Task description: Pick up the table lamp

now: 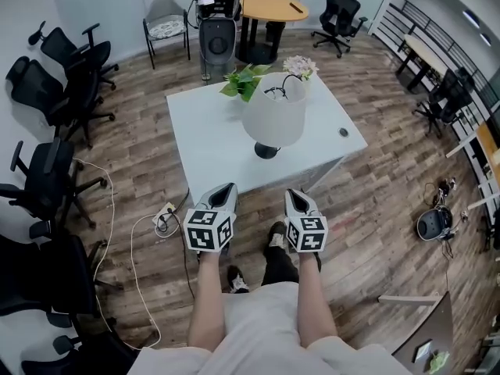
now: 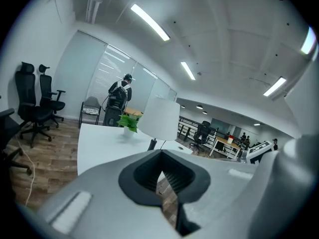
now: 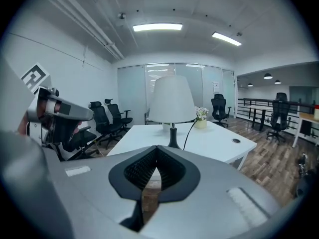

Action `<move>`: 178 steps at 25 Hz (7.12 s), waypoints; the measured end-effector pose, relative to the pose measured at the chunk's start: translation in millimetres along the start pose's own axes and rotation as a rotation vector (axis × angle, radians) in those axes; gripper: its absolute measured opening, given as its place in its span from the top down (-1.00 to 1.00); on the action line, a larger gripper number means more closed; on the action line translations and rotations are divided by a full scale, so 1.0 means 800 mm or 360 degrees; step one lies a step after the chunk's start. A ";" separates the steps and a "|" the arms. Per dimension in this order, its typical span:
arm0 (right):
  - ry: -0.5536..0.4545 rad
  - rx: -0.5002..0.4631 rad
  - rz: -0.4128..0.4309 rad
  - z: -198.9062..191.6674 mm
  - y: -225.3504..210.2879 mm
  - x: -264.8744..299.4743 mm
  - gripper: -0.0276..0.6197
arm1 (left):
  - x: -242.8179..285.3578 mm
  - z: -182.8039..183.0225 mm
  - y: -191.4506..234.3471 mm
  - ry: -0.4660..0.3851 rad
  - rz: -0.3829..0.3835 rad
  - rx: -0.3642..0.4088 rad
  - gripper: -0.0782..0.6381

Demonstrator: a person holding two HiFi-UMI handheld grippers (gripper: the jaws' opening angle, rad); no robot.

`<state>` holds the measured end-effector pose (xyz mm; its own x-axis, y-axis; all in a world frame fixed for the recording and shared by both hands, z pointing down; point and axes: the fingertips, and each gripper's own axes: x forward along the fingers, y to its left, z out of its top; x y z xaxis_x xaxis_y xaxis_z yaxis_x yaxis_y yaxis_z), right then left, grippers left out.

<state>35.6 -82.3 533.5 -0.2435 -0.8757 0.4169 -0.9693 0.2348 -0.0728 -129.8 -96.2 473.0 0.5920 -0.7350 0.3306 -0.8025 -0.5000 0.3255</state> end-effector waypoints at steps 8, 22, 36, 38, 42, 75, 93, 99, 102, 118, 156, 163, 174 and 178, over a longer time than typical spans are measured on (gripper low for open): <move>0.0008 0.0048 -0.0031 -0.009 -0.012 0.052 0.84 | 0.035 0.019 0.017 0.0026 0.0010 0.0062 0.78; 0.0068 -0.0005 0.0072 0.001 -0.045 0.158 0.81 | 0.135 0.070 0.020 -0.0007 -0.0020 0.0132 0.78; 0.0093 -0.0089 0.0168 -0.034 -0.068 0.308 0.41 | 0.218 0.105 0.057 -0.0080 -0.0128 0.0284 0.78; 0.0059 -0.0121 0.0151 -0.033 -0.071 0.319 0.30 | 0.220 0.110 0.062 -0.0084 -0.0147 0.0326 0.78; -0.0065 -0.0158 0.0109 -0.019 -0.070 0.336 0.19 | 0.222 0.113 0.070 -0.0118 -0.0153 0.0349 0.78; -0.0127 -0.0258 0.0095 0.005 -0.073 0.378 0.35 | 0.243 0.099 0.090 -0.0223 -0.0178 0.0261 0.78; -0.0027 -0.0250 0.0128 0.039 -0.059 0.331 0.35 | 0.218 0.128 0.080 -0.0144 -0.0156 0.0193 0.78; 0.0010 -0.0214 0.0149 0.048 -0.046 0.313 0.35 | 0.200 0.131 0.087 -0.0050 -0.0079 0.0231 0.78; 0.0047 -0.0210 0.0160 0.047 -0.037 0.302 0.35 | 0.186 0.128 0.102 -0.0029 -0.0016 0.0180 0.78; 0.0118 -0.0045 0.0114 0.016 -0.006 0.208 0.35 | 0.108 0.034 0.080 0.0193 -0.0034 0.0174 0.78; 0.0274 -0.0147 0.0488 0.049 -0.089 0.143 0.34 | 0.174 0.022 -0.046 0.0182 0.0141 0.0054 0.78; 0.0300 -0.0191 0.0564 0.038 -0.109 0.141 0.34 | 0.189 0.006 -0.069 0.0218 0.0205 0.0050 0.78; 0.0305 -0.0277 0.0678 0.032 -0.133 0.142 0.34 | 0.207 -0.011 -0.102 0.0179 0.0290 0.0030 0.78; 0.0290 -0.0293 0.0682 0.033 -0.139 0.147 0.34 | 0.203 -0.023 -0.097 0.0187 0.0325 0.0015 0.78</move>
<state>113.9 -222.2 566.7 -0.5926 -0.6003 0.5371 -0.7575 0.6421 -0.1181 30.0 -168.1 517.5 0.4215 -0.7634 0.4895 -0.9068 -0.3512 0.2331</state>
